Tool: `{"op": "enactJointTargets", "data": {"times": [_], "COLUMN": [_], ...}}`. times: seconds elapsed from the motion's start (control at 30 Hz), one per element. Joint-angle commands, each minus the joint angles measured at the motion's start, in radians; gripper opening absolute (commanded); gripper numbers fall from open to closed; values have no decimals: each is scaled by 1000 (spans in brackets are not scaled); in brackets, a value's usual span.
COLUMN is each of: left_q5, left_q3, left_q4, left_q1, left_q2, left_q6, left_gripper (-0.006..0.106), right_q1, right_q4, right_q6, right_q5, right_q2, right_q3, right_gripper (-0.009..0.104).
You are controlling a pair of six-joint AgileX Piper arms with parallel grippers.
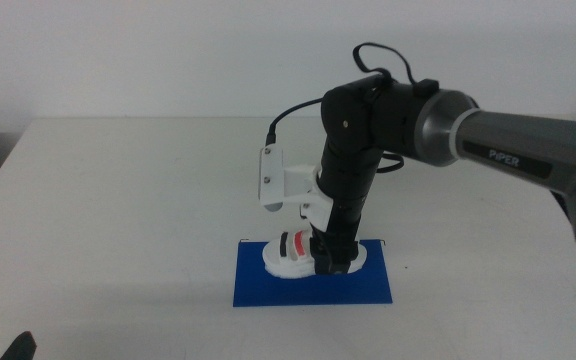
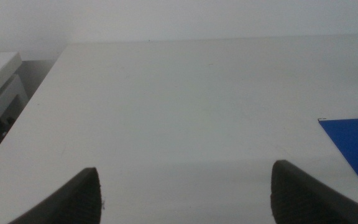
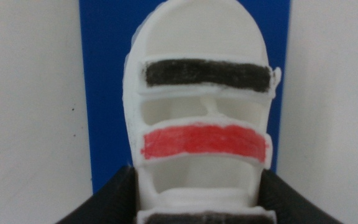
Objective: Use one arm to grab the shoe from the table and place it on the mat.
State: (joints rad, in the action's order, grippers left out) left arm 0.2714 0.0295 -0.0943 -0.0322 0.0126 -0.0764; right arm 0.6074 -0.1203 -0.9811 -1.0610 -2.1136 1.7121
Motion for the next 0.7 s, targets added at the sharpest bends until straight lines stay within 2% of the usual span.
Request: {"op": "enactJointTargets", "data": {"times": [0.0, 0.23, 0.37, 0.47, 0.67], "left_q5": [-80, -80, -80, -80, -80], "left_q3": [7, 7, 7, 7, 7], "left_q4": [-8, -8, -8, -8, -8], "left_q1": [-5, -5, -5, -5, -5], "left_q2": [14, 14, 14, 14, 14], "left_q6": [5, 5, 5, 5, 5], "left_gripper": [94, 94, 94, 94, 94], "right_q1": [12, 26, 27, 27, 27], "right_q4": [-3, 0, 9, 15, 15], "right_q6": [1, 9, 43, 51, 53], "right_q5": [18, 19, 23, 27, 44], "right_q2": [48, 17, 18, 18, 19], "right_q3": [19, 20, 20, 20, 20], "right_gripper": [-4, -3, 4, 20, 62]}}
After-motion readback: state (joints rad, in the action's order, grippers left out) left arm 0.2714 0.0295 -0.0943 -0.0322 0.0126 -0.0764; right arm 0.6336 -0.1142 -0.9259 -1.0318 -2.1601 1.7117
